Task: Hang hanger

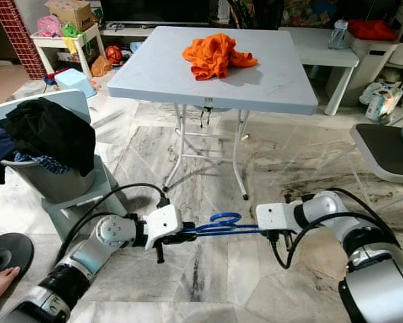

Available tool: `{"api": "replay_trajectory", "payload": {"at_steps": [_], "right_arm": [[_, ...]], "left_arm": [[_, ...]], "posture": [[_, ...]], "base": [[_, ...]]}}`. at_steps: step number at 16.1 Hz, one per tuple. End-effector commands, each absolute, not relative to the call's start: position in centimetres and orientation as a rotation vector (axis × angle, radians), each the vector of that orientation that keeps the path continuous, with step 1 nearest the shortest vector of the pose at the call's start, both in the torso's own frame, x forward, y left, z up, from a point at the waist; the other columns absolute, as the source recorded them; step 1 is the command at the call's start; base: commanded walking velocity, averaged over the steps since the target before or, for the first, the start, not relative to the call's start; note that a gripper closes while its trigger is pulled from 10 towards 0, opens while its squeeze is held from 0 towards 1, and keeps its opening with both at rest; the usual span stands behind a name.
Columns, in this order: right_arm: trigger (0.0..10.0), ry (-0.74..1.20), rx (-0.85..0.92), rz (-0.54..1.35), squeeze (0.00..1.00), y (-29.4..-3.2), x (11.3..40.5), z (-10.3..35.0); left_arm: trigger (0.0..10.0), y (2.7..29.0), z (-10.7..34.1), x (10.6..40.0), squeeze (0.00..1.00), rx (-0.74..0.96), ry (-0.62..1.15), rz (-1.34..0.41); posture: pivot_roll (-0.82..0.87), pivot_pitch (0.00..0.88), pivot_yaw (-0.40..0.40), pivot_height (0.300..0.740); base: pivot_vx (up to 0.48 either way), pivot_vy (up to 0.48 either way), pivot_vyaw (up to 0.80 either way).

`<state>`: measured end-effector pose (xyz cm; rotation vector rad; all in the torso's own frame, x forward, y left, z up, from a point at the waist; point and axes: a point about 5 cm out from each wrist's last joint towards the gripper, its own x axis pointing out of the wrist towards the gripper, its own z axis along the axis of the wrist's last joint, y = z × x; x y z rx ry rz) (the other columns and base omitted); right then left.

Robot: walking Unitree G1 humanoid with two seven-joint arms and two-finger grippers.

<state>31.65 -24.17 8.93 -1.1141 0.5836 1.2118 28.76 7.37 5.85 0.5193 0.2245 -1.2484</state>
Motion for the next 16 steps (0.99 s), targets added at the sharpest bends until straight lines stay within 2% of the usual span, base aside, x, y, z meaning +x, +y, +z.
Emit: {"api": "replay_trajectory", "payload": {"at_steps": [1, 5, 9, 11, 15, 16], "right_arm": [[0.0, 0.562, -1.097, 1.175, 0.00, -24.1, 31.9, 9.1], [0.0, 0.610, -0.996, 1.010, 0.00, -24.0, 32.4, 8.1], [0.0, 0.674, -0.904, 0.913, 0.00, -24.0, 31.9, 6.4], [0.0, 0.683, -0.722, 0.781, 0.00, -23.8, 32.2, 5.9], [0.0, 0.649, -0.168, 0.461, 0.00, -22.9, 32.5, 5.0], [0.0, 0.648, -0.131, 0.431, 0.00, -22.8, 32.5, 4.8]], "left_arm": [[10.0, 7.2, 6.8, 29.1, 1.00, 0.552, 0.142, -1.208], [10.0, 6.9, 10.4, 29.3, 1.00, 0.457, -0.048, -1.091], [10.0, 7.2, 11.0, 28.0, 1.00, 0.333, -0.076, -1.035], [10.0, 8.4, 10.2, 27.8, 1.00, 0.295, -0.063, -0.900], [10.0, 11.3, 9.1, 27.0, 1.00, 0.167, -0.045, -0.484], [10.0, 11.5, 8.9, 26.9, 1.00, 0.150, -0.039, -0.447]], "posture": [[-0.10, 0.000, -0.018, 0.740], [-0.10, 0.000, -0.017, 0.740], [-0.09, 0.000, -0.016, 0.740], [-0.09, 0.000, -0.017, 0.740], [-0.10, 0.000, -0.019, 0.740], [-0.10, 0.000, -0.019, 0.740]], "base": [[0.000, 0.000, 0.00], [0.000, 0.000, 0.00], [0.000, 0.000, 0.00], [0.000, 0.000, 0.00], [0.000, 0.000, 0.00], [0.000, 0.000, 0.00]]}}
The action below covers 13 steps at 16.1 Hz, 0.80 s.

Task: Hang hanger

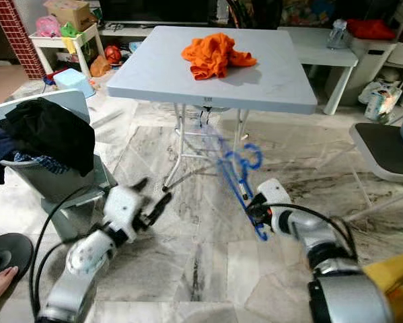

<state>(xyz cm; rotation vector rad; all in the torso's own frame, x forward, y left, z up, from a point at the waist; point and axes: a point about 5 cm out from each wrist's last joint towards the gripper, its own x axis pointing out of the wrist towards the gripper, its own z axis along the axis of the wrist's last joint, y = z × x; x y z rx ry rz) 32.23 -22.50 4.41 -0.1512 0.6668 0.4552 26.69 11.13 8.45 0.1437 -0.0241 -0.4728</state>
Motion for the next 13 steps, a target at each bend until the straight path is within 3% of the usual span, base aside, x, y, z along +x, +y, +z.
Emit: {"api": "replay_trajectory", "payload": {"at_steps": [1, 6, 13], "right_arm": [[0.0, 0.632, -0.071, 0.362, 0.00, -22.5, 32.5, 4.6], [0.0, 0.563, 0.109, 0.043, 0.00, -21.8, 30.5, 3.8], [0.0, 0.510, 0.117, -0.241, 0.00, -21.9, 27.6, 4.8]], "left_arm": [[10.0, 12.0, 8.6, 26.7, 1.00, 0.125, -0.016, -0.389], [10.0, 13.3, 8.1, 27.1, 1.00, 0.004, 0.028, -0.202], [10.0, 13.6, 8.5, 27.6, 1.00, -0.135, 0.050, -0.082]], "posture": [[-0.10, 0.000, -0.016, 0.740], [-0.11, 0.000, -0.008, 0.740], [-0.12, 0.000, 0.003, 0.740]], "base": [[0.000, 0.000, 0.00], [0.000, 0.000, 0.00], [0.000, 0.000, 0.00]]}}
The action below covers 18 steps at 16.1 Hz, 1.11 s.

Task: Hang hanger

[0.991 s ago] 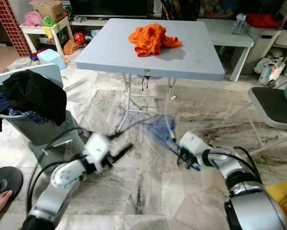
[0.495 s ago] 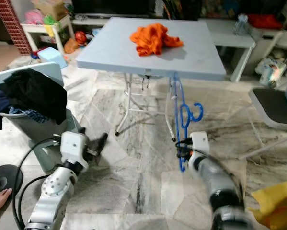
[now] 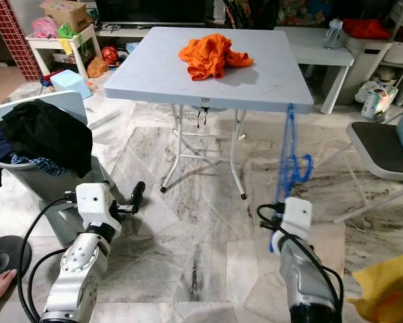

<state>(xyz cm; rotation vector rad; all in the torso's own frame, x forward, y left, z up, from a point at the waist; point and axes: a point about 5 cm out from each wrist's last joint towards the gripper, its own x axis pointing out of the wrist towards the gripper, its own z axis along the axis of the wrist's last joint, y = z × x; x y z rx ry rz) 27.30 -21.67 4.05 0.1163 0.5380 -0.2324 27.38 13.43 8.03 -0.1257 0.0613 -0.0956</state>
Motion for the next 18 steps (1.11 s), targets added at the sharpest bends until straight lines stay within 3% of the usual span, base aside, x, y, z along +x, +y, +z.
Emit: {"api": "replay_trajectory", "payload": {"at_steps": [1, 2, 3, 9, 11, 18], "right_arm": [[0.0, 0.515, 0.107, -0.265, 0.00, -21.93, 27.33, 4.85], [3.6, 0.523, 0.106, -0.289, 0.00, -21.93, 27.07, 4.84], [10.0, 0.538, 0.098, -0.298, 0.00, -21.88, 26.94, 4.85], [10.0, 0.544, 0.098, -0.312, 0.00, -21.83, 27.32, 5.20], [10.0, 0.546, 0.101, -0.297, 0.00, -21.49, 27.35, 5.14], [10.0, 0.502, 0.082, -0.250, 0.00, -21.08, 27.62, 5.46]], "left_arm": [[10.0, 13.61, 8.36, 27.54, 1.00, -0.149, 0.063, -0.077], [10.0, 13.51, 8.24, 27.57, 0.07, -0.168, 0.078, -0.087], [10.0, 13.26, 8.21, 27.69, 0.00, -0.200, 0.093, -0.099], [10.0, 12.97, 8.12, 27.93, 0.00, -0.237, 0.134, -0.128], [10.0, 13.06, 8.11, 28.00, 0.00, -0.241, 0.145, -0.127], [10.0, 12.84, 8.28, 28.25, 0.00, -0.245, 0.159, -0.157]], "posture": [[-0.13, 0.000, 0.004, 0.740], [-0.13, 0.000, 0.005, 0.740], [-0.13, 0.000, 0.006, 0.740], [-0.12, 0.000, 0.006, 0.740], [-0.12, 0.000, 0.008, 0.740], [-0.12, 0.000, 0.010, 0.740]], "base": [[0.000, 0.000, 0.00], [0.000, 0.000, 0.00], [0.000, 0.000, 0.00], [0.000, 0.000, 0.00], [0.000, 0.000, -0.63], [0.000, 0.336, -0.08]]}}
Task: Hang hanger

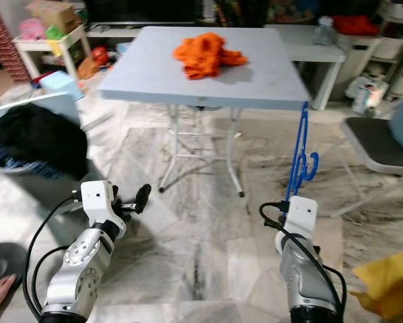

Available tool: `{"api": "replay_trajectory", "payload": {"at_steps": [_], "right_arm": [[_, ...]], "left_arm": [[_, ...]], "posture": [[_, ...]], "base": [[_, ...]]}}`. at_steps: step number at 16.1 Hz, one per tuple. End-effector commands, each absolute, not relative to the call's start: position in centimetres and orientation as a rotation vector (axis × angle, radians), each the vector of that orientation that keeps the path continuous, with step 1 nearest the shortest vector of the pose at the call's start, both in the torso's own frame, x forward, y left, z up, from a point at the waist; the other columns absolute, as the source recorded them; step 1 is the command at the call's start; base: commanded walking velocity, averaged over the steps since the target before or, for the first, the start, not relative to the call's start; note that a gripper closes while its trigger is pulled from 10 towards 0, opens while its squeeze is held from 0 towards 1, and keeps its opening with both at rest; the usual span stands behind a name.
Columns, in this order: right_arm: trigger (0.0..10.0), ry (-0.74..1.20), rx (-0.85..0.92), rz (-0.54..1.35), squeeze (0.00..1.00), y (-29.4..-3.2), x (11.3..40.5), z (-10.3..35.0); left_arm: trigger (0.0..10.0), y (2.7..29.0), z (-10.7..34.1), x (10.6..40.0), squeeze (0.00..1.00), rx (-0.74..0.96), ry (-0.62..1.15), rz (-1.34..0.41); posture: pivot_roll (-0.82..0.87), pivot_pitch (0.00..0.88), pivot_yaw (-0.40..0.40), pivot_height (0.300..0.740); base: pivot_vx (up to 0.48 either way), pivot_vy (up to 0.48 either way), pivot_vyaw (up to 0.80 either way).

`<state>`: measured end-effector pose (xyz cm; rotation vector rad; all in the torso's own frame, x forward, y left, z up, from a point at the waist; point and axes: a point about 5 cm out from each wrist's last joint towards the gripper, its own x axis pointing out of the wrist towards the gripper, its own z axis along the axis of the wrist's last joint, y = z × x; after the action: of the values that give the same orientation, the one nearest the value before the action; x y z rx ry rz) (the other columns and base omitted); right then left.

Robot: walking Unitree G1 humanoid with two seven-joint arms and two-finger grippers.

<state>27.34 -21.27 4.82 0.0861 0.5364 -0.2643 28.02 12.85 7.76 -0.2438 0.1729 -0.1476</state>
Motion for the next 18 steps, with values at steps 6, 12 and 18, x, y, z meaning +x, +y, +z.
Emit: {"api": "replay_trajectory", "payload": {"at_steps": [6, 12, 18], "right_arm": [[10.0, 0.285, 0.080, -0.221, 0.00, -21.0, 28.4, 7.6], [10.0, 0.189, 0.073, -0.204, 0.00, -20.8, 28.5, 7.9], [10.0, 0.174, 0.031, -0.190, 0.00, -20.6, 28.5, 7.8]], "left_arm": [[10.0, 12.8, 8.4, 28.4, 0.00, -0.242, 0.165, -0.175], [10.0, 13.0, 8.6, 28.7, 0.00, -0.241, 0.170, -0.184], [10.0, 12.9, 8.7, 28.7, 0.00, -0.223, 0.167, -0.212]], "posture": [[-0.12, 0.000, 0.015, 0.740], [-0.12, 0.000, 0.016, 0.740], [-0.12, 0.000, 0.017, 0.740]], "base": [[0.000, 0.408, 0.00], [0.000, 0.414, 0.00], [0.000, 0.358, 0.00]]}}
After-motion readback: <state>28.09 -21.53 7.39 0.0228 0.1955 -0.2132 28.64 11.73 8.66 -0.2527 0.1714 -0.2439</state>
